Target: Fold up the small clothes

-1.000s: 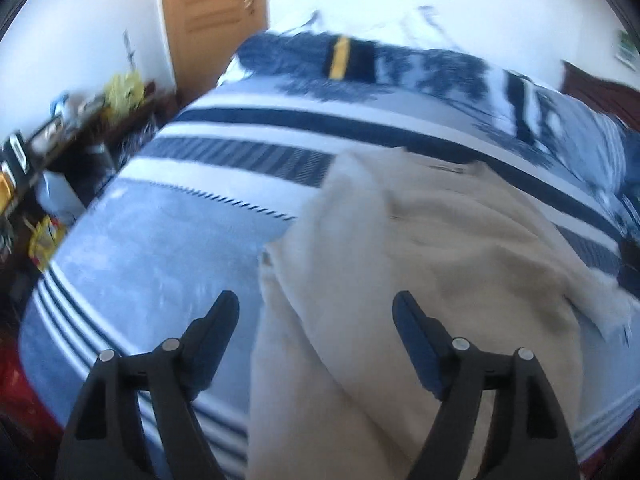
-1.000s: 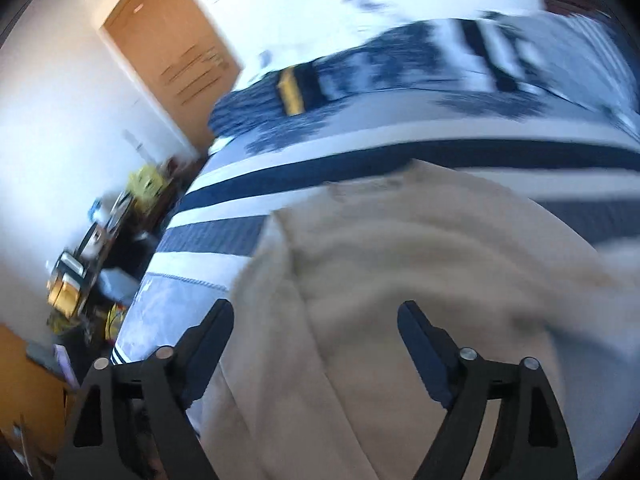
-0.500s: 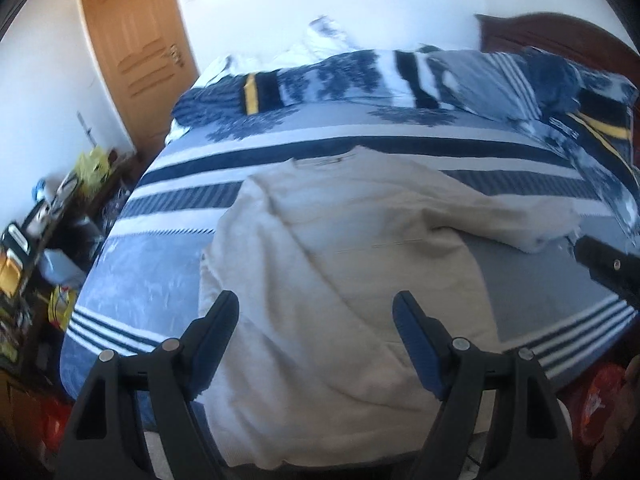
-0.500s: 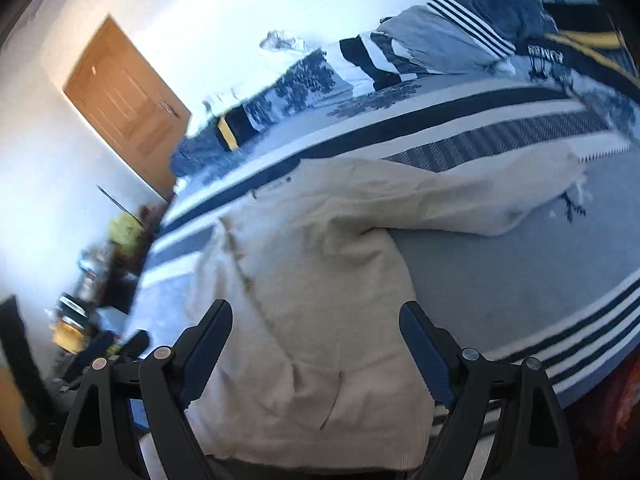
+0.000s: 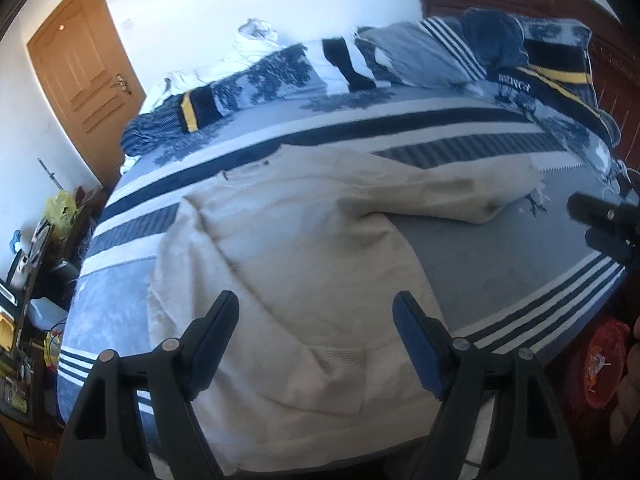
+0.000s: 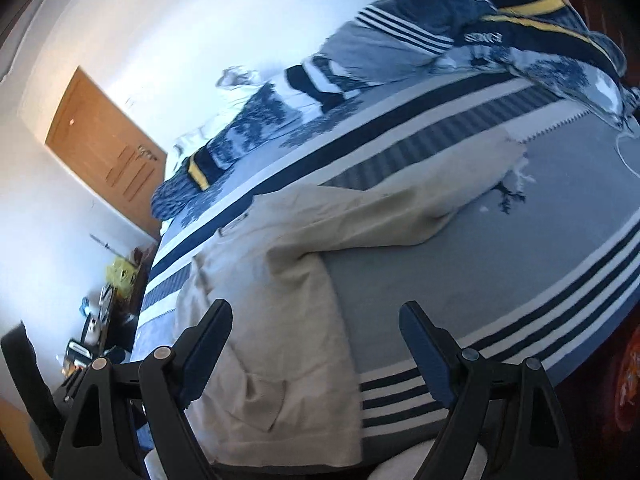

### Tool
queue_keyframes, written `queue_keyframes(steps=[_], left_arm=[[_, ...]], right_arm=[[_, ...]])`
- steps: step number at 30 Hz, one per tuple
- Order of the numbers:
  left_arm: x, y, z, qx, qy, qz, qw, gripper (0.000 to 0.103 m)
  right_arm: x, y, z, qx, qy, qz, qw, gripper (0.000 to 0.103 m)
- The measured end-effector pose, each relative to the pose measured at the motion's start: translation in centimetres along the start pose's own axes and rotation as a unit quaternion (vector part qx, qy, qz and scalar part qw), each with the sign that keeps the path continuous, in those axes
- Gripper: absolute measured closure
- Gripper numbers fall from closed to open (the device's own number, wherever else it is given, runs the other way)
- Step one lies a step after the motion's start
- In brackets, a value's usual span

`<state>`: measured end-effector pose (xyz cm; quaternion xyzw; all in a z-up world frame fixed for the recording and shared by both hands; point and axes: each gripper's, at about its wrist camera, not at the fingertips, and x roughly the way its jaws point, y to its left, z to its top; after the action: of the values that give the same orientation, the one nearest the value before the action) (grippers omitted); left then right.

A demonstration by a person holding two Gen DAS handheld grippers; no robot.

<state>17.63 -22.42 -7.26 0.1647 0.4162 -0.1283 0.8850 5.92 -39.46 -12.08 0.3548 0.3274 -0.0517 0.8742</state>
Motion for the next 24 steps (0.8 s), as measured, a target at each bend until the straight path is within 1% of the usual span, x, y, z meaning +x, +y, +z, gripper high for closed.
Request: queue_keyframes(steps=[2, 4, 7, 10, 12, 13, 15, 16, 17, 18, 19, 21, 22, 23, 24], left_arm=[[1.5, -0.3, 0.1, -0.005, 0.011, -0.018, 0.9998, 0.025], [3.4, -0.6, 0.1, -0.009, 0.032, -0.035, 0.9988, 0.025], [5.5, -1.0, 0.1, -0.018, 0.054, -0.039, 0.9976, 0.025], [7.3, -1.3, -0.1, -0.023, 0.064, -0.049, 0.9965, 0.025], [8.6, -1.6, -0.2, -0.024, 0.073, -0.052, 0.9957, 0.025], [9.2, -1.7, -0.2, -0.024, 0.078, -0.054, 0.9952, 0.025], [10.4, -1.8, -0.4, -0.025, 0.088, -0.056, 0.9942, 0.025], [11.0, -1.9, -0.6, -0.024, 0.092, -0.054, 0.994, 0.025], [11.4, -1.9, -0.7, -0.023, 0.096, -0.052, 0.9938, 0.025], [12.0, -2.0, -0.8, -0.023, 0.102, -0.051, 0.9932, 0.025], [12.4, -1.9, -0.9, -0.023, 0.107, -0.051, 0.9926, 0.025], [12.9, -1.7, -1.2, -0.026, 0.111, -0.05, 0.9922, 0.025], [13.1, -1.6, -1.2, -0.028, 0.112, -0.05, 0.9921, 0.025], [13.2, -1.5, -1.3, -0.031, 0.112, -0.051, 0.9919, 0.025], [13.2, -1.3, -1.4, -0.033, 0.113, -0.052, 0.9917, 0.025]], right_arm=[[0.6, -1.7, 0.6, 0.013, -0.001, -0.011, 1.0, 0.014], [1.5, -3.7, 1.4, 0.032, -0.002, -0.022, 0.999, 0.014], [3.3, -7.7, 2.6, 0.075, -0.006, -0.026, 0.997, 0.016], [6.1, -12.7, 4.4, 0.14, 0.002, -0.027, 0.99, 0.035], [7.9, -15.2, 5.9, 0.165, 0.0, -0.033, 0.986, 0.035], [9.4, -16.7, 7.2, 0.172, 0.0, -0.043, 0.984, 0.035], [12.1, -19.3, 9.2, 0.186, 0.012, -0.061, 0.98, 0.035], [13.5, -20.5, 10.0, 0.198, 0.02, -0.061, 0.978, 0.036], [15.1, -22.0, 10.8, 0.214, 0.028, -0.052, 0.975, 0.041], [16.3, -22.9, 11.5, 0.222, 0.033, -0.055, 0.973, 0.044], [17.8, -24.1, 12.2, 0.234, 0.042, -0.067, 0.969, 0.047], [18.8, -24.7, 13.3, 0.237, 0.031, -0.062, 0.969, 0.047], [19.0, -24.6, 14.1, 0.229, 0.02, -0.069, 0.971, 0.049], [19.5, -24.4, 14.7, 0.217, 0.026, -0.088, 0.972, 0.059], [19.9, -24.2, 15.0, 0.211, 0.029, -0.104, 0.972, 0.071]])
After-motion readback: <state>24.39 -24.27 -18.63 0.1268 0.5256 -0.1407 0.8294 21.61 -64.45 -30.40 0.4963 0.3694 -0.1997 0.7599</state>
